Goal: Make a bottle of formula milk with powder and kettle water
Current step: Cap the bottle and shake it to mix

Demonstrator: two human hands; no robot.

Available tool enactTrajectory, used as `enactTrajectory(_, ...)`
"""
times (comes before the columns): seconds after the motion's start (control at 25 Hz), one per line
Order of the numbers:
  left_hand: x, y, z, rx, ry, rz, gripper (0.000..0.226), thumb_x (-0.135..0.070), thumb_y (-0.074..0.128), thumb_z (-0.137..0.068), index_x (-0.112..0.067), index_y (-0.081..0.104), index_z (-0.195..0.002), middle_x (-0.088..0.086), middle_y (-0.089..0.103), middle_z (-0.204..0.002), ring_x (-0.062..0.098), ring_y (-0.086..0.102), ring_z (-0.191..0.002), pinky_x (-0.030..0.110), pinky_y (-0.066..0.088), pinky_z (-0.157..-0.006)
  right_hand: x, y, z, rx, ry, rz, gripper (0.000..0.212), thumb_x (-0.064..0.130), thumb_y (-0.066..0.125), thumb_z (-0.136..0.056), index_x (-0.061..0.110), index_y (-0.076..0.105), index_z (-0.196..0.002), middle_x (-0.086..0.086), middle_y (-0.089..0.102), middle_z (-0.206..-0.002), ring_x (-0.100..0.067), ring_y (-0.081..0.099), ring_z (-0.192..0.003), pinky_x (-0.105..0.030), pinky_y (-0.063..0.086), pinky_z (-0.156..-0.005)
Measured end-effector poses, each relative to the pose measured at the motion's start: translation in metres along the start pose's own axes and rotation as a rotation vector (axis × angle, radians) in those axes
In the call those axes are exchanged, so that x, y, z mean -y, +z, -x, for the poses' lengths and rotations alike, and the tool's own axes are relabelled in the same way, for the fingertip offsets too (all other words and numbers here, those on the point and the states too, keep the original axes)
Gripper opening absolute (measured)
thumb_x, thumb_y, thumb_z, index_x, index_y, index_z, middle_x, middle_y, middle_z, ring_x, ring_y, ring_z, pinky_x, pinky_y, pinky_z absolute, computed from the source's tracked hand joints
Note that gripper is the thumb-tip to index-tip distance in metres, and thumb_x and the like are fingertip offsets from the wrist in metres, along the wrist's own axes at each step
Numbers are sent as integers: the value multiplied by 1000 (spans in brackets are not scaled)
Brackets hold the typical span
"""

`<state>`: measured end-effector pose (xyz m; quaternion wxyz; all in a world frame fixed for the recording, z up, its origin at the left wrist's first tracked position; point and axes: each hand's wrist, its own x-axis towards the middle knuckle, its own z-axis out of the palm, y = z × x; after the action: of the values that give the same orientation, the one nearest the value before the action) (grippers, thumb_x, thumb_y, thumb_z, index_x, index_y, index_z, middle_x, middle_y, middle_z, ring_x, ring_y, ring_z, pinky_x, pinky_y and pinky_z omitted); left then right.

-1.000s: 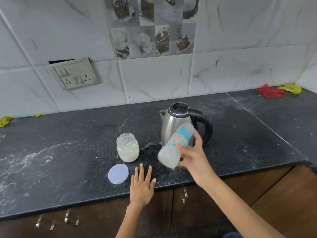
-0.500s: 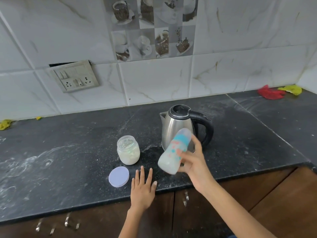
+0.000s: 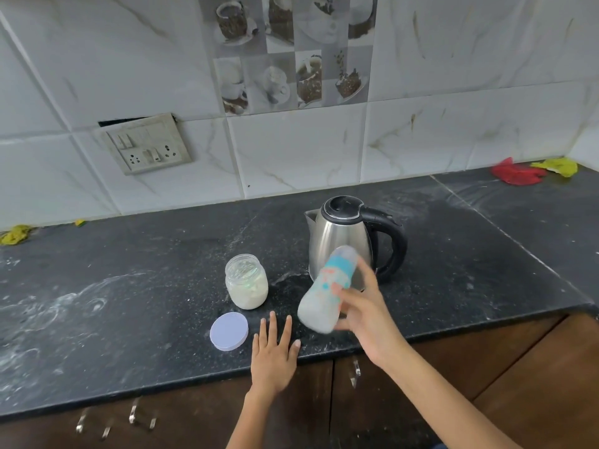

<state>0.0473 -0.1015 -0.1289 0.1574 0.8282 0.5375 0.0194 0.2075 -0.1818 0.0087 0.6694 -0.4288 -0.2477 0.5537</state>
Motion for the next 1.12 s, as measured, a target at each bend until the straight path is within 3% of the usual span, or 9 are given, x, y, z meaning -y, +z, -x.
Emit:
enactTrajectory(0.08,0,-2,1,35,8,-32,69,-55,-2,-87,-25,-3,-149,7,-18,-157,28,-14,-146,42,0,-118,-6,4,10,107,37,170,84,6,78,-68,46,41,-132,-8,64,-122,-25,69,-104,-47,59,-70)
enactTrajectory(0.24,2,2,0,-8,-2,4,96,-71,-30,-66,-30,-4,-149,1,-27,-149,27,-14,-146,41,-1,-118,6,-2,-8,-88,-66,-85,80,5,71,-76,40,37,-139,-6,59,-126,-27,67,-104,-45,60,-65)
enactTrajectory(0.4,3,3,0,-11,4,-4,64,-50,3,-93,-22,-1,-150,8,-12,-158,31,-5,-147,44,7,-118,-10,7,7,126,28,181,89,2,79,-69,48,39,-134,-2,68,-118,-24,69,-105,-47,60,-72)
enactTrajectory(0.52,4,6,-4,-58,7,40,95,-67,-25,-76,-24,20,-148,5,-3,-152,37,12,-145,50,19,-115,-3,1,-7,-51,-45,-49,83,4,74,-72,40,39,-138,-7,63,-123,-29,68,-104,-49,59,-67)
enactTrajectory(0.6,5,7,-4,-32,12,39,104,-70,-34,-65,-25,8,-149,4,-14,-153,33,-2,-146,46,8,-118,-2,4,-6,-74,-25,-68,80,7,71,-75,41,37,-138,-7,63,-122,-30,68,-104,-52,59,-68)
enactTrajectory(0.72,5,4,-2,-23,41,3,79,-60,-14,-79,-20,-9,-147,1,-25,-146,30,-12,-146,44,1,-118,-15,9,9,112,49,148,86,5,79,-66,45,41,-132,-7,67,-119,-27,69,-104,-55,58,-73)
enactTrajectory(0.88,4,7,-2,-46,8,43,117,-73,-42,-51,-28,3,-149,2,-19,-152,31,-8,-146,43,2,-118,3,0,-8,-59,-75,-72,81,4,71,-72,39,39,-138,-4,64,-119,-28,68,-104,-49,59,-68)
enactTrajectory(1.04,4,1,-2,-41,6,36,117,-73,-42,-51,-25,0,-149,7,-10,-159,30,-9,-146,43,2,-118,-3,3,-2,207,49,-70,80,6,81,-69,34,47,-135,-7,71,-113,-31,68,-105,-52,58,-79)
enactTrajectory(1.12,2,1,-1,-29,11,10,86,-69,-20,-77,-27,0,-149,7,-12,-159,28,-12,-146,43,1,-118,-5,-1,-1,376,61,-269,74,12,87,-63,24,58,-130,-16,67,-120,-39,66,-106,-51,57,-85)
